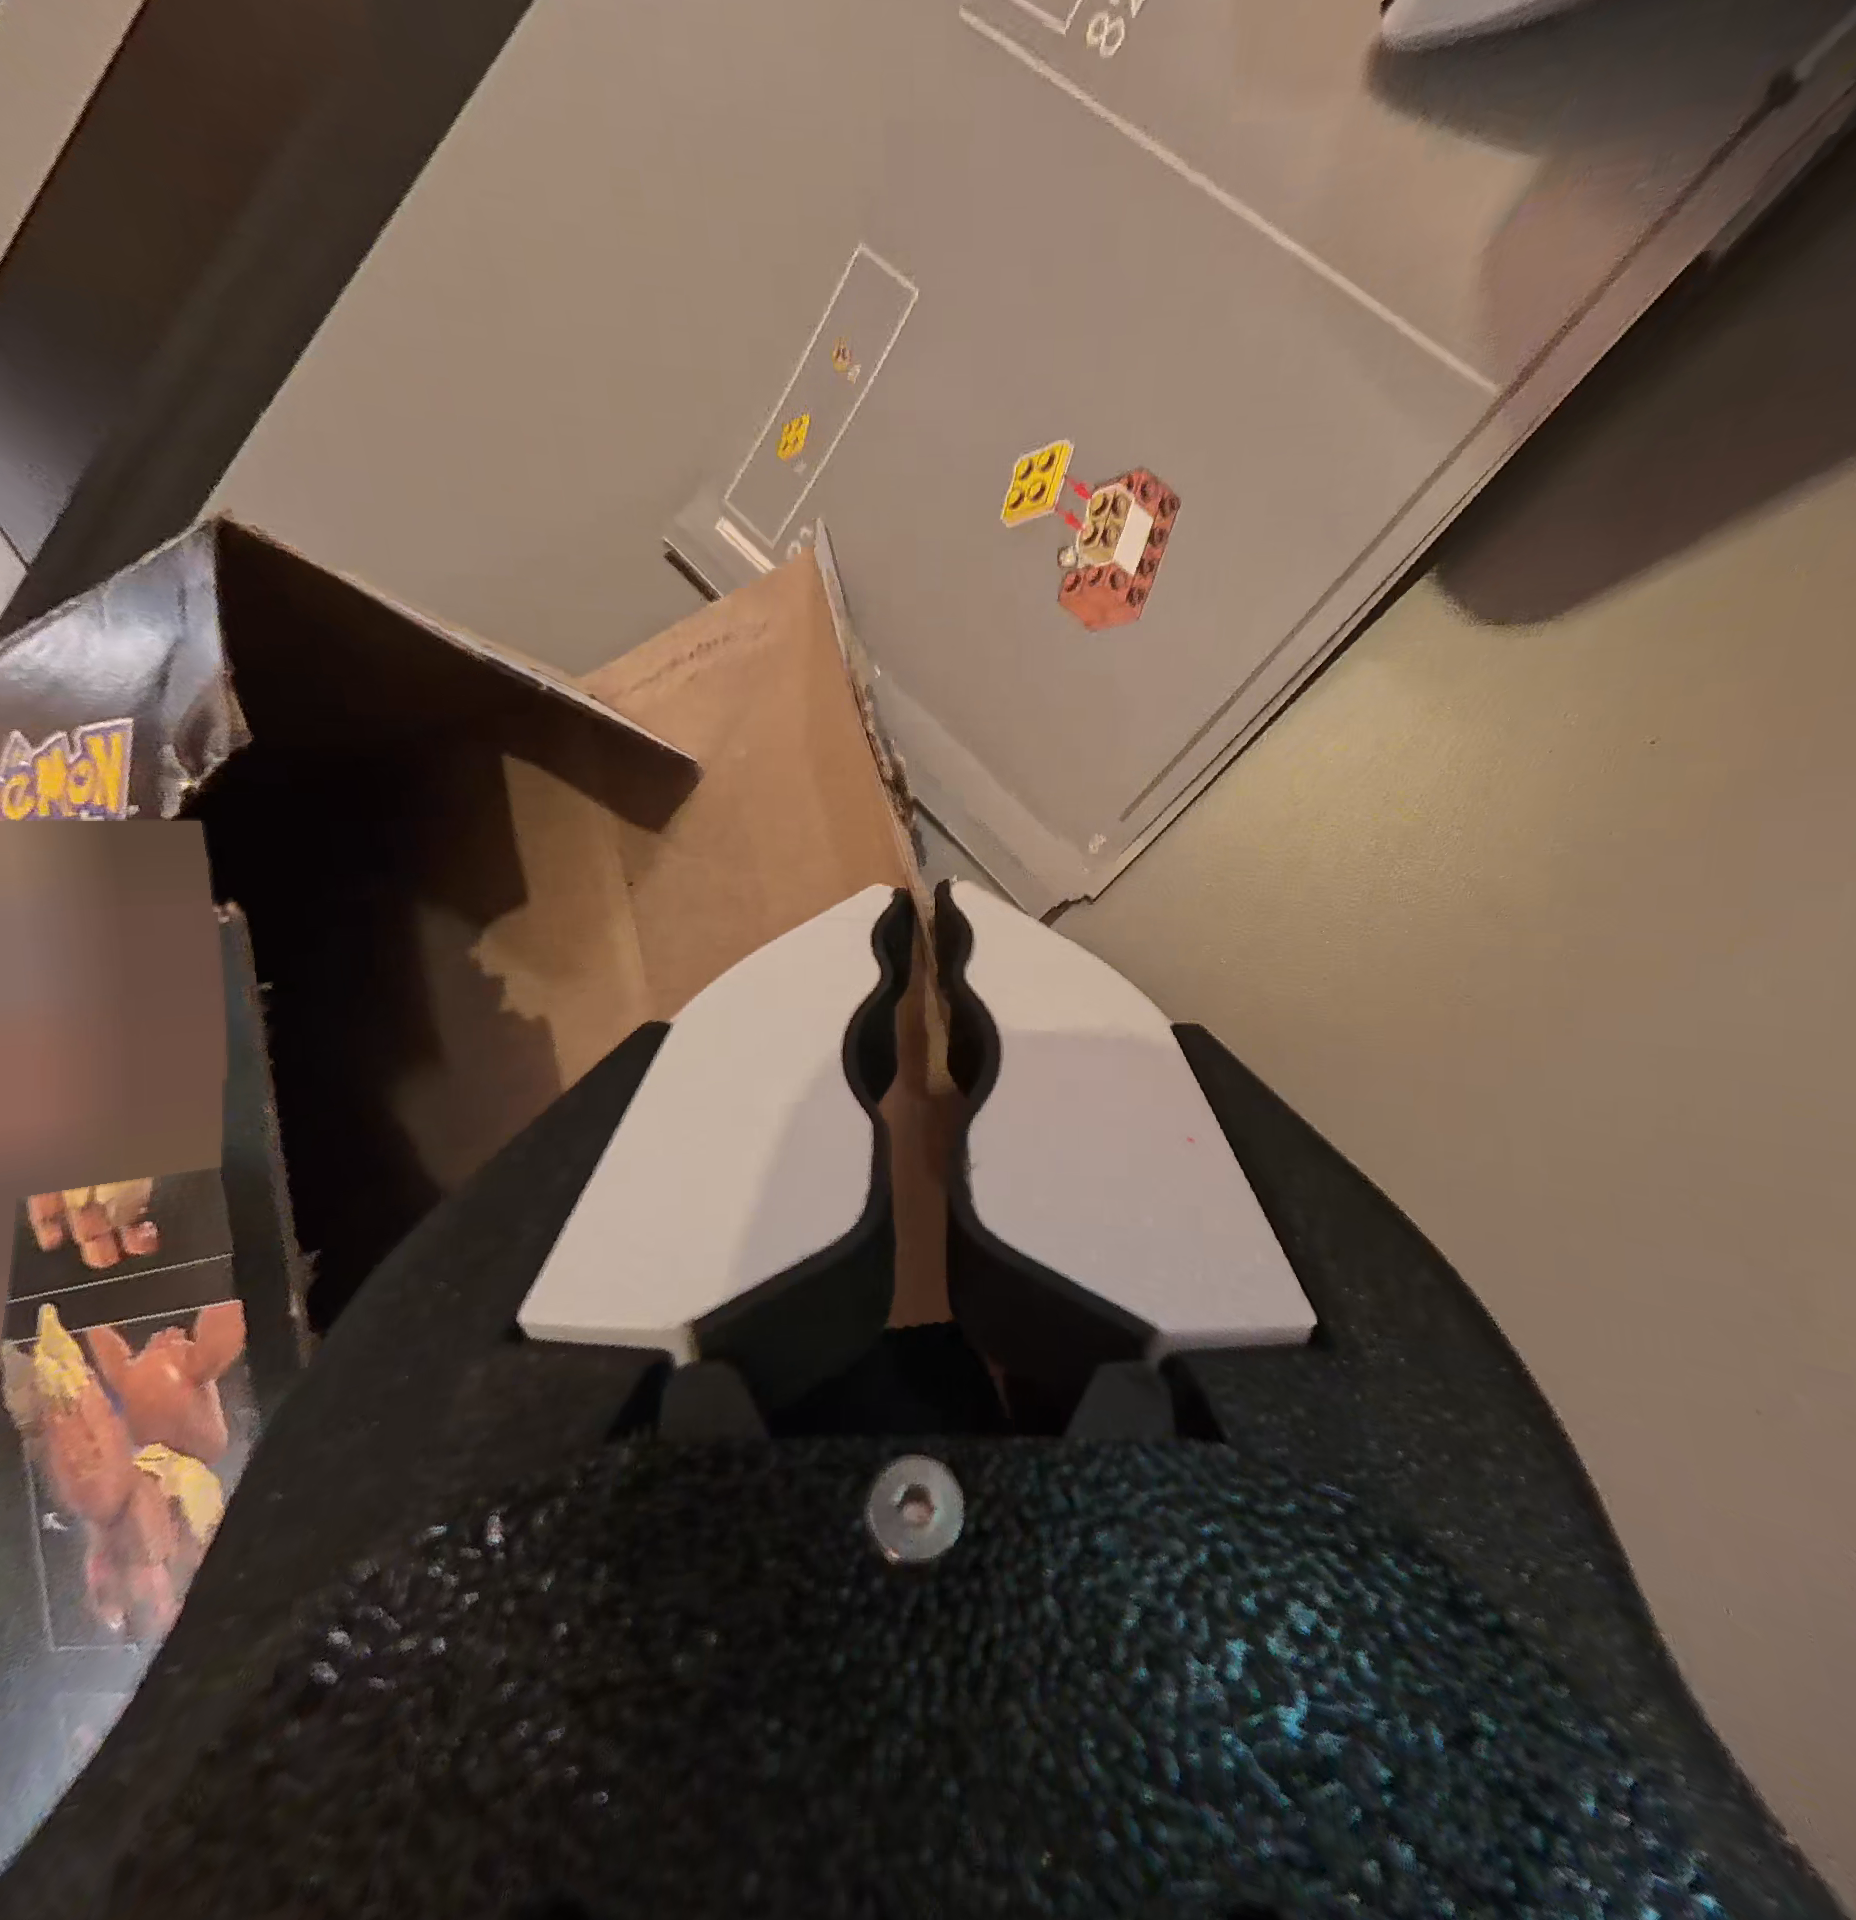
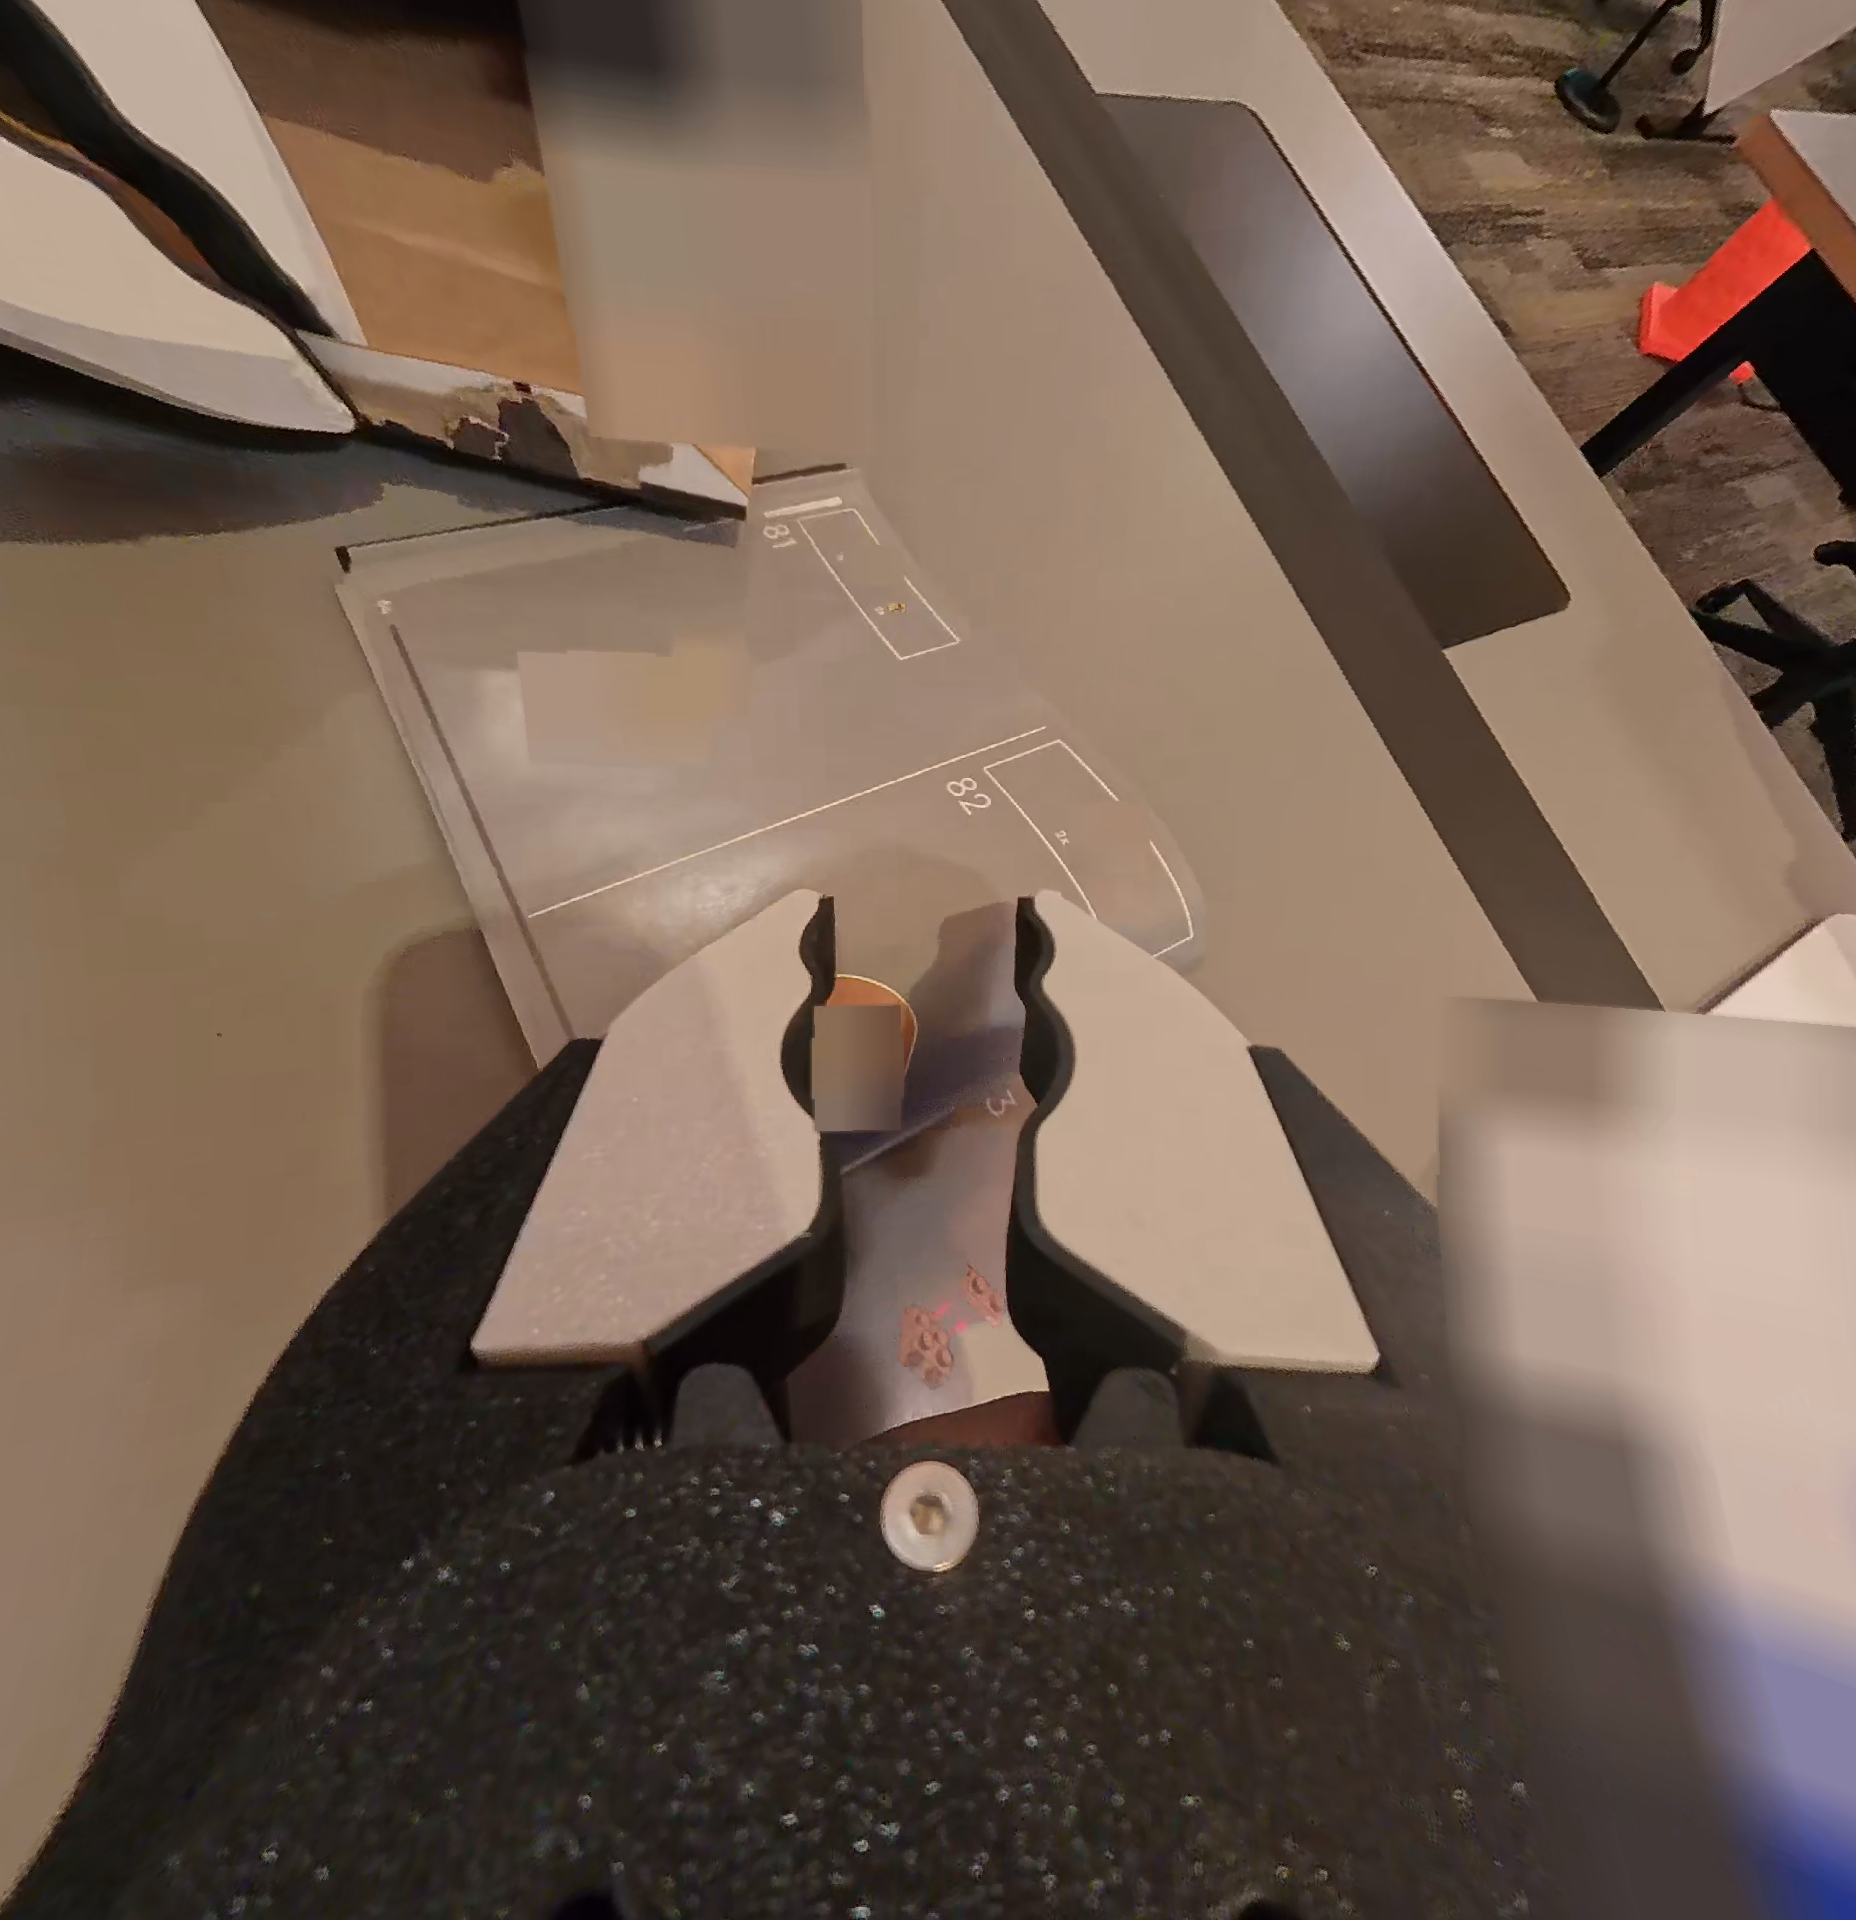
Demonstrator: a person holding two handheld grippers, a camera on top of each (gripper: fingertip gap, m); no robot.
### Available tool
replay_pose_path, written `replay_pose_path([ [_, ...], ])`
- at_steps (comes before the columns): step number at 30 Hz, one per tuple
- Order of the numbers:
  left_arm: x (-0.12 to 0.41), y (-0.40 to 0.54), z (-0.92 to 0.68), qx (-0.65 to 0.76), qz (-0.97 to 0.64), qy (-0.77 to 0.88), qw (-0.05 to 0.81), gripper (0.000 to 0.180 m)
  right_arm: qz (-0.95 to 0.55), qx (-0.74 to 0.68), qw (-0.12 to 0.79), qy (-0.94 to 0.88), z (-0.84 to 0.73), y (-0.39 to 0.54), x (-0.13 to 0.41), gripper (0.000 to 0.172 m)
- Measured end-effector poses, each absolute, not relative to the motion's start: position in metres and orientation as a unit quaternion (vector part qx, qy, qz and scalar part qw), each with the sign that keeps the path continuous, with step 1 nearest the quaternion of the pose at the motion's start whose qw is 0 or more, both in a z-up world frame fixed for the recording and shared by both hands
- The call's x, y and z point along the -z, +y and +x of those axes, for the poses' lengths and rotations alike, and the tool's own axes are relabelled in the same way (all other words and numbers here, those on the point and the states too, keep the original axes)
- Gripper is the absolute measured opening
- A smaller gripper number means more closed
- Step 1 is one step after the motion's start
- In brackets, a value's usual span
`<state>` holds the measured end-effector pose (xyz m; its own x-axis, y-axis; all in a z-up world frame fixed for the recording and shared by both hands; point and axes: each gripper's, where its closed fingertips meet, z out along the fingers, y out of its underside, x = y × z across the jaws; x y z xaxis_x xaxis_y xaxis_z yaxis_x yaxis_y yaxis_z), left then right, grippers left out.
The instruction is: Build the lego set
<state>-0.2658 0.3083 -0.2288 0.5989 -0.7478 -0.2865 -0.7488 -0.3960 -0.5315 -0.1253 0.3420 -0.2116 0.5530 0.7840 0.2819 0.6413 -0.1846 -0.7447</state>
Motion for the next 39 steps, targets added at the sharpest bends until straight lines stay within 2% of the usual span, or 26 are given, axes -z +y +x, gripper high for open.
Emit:
replay_pose_path([
  [8,0.238,0.306,-0.265,0.0,-0.836,0.458,0.303,0.004,-0.761,-0.068,0.44,-0.472,-0.131,0.345,0.21,0.033],
  [14,0.238,0.306,-0.265,0.001,-0.836,0.458,0.303,0.004,-0.742,-0.087,0.47,-0.47,-0.117,0.338,0.187,0.033],
  [21,0.236,0.305,-0.266,-0.002,-0.835,0.458,0.305,0.004,-0.768,-0.1,0.422,-0.471,-0.092,0.334,0.214,0.032],
  [39,0.243,0.303,-0.264,0.007,-0.835,0.464,0.295,0.011,-0.758,-0.097,0.431,-0.48,-0.111,0.335,0.209,0.03],
])
